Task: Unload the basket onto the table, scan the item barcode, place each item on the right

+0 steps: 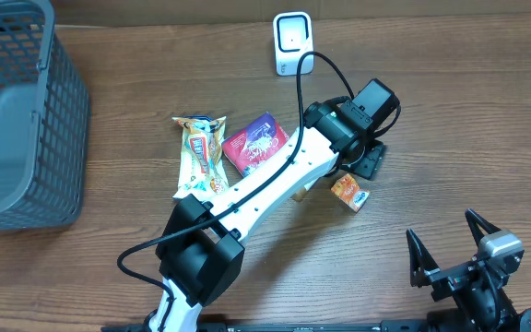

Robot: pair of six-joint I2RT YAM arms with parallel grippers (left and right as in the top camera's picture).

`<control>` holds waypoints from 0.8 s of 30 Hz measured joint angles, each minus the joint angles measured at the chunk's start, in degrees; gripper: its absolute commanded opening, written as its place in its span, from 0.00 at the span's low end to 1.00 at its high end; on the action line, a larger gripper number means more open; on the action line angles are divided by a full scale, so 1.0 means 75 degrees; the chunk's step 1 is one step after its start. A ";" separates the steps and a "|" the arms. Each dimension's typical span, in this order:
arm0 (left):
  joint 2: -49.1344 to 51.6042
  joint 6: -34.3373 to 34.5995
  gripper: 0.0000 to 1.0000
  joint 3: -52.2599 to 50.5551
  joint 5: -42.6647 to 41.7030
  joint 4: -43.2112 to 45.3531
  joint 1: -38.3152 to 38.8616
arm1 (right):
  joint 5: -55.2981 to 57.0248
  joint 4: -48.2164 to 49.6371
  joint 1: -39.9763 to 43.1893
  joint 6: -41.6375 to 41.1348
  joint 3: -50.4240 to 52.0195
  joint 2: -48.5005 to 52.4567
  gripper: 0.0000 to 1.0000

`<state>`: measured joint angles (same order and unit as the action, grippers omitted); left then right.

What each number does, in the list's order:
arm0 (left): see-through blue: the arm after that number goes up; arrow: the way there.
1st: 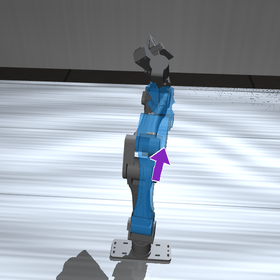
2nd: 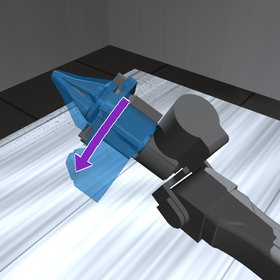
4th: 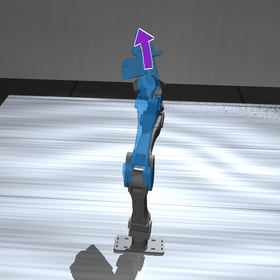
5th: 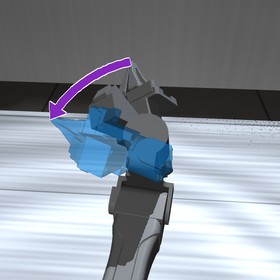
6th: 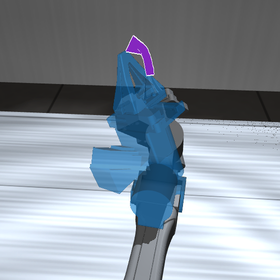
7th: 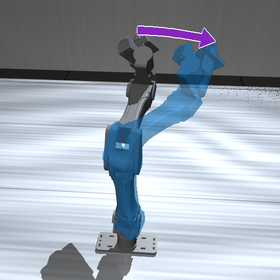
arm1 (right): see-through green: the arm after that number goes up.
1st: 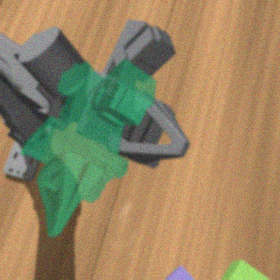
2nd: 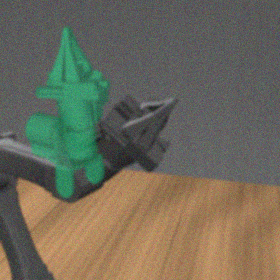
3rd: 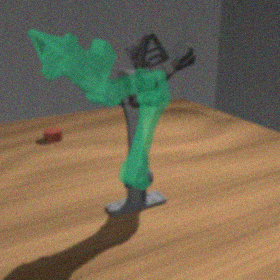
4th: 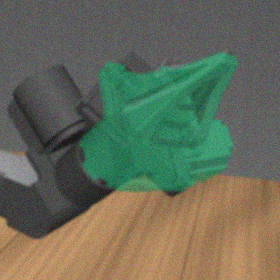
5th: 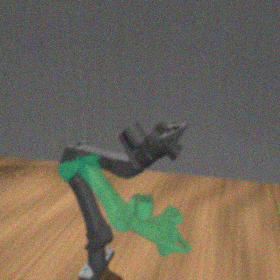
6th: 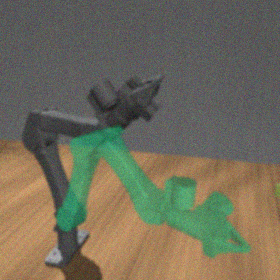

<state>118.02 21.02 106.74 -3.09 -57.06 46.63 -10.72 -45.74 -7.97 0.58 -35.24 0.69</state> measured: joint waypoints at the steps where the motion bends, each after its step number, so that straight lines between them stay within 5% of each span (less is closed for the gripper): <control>1: 0.0000 -0.0096 0.20 -0.0020 0.0044 -0.0023 0.0000 | -0.0189 0.0137 0.0000 -0.0012 0.0000 0.0000 1.00; 3: 0.0000 -0.0341 0.40 -0.0041 0.0137 -0.0023 0.0000 | -0.0723 0.0443 0.0000 -0.0026 0.0000 0.0000 1.00; 6: 0.0000 -0.0638 0.85 -0.0035 0.0431 -0.0070 -0.0032 | -0.1862 0.0548 0.0000 -0.0047 0.0000 0.0000 1.00; 8: 0.0000 -0.0764 1.00 0.0052 0.0691 -0.0423 -0.0099 | -0.2524 0.0551 0.0000 -0.0079 0.0000 0.0000 1.00; 16: -0.0213 -0.1166 1.00 0.1953 0.1716 -0.1778 -0.1198 | -0.4162 0.1912 0.0000 -0.1151 -0.0012 0.0000 1.00; 24: -0.1606 -0.1236 1.00 0.2725 0.1926 -0.1918 -0.2731 | -0.0720 0.0586 0.0000 -0.5339 0.0058 0.0711 1.00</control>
<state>105.97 11.75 127.17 11.35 -71.44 26.15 -16.12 -41.34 -7.97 -39.46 -34.81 6.02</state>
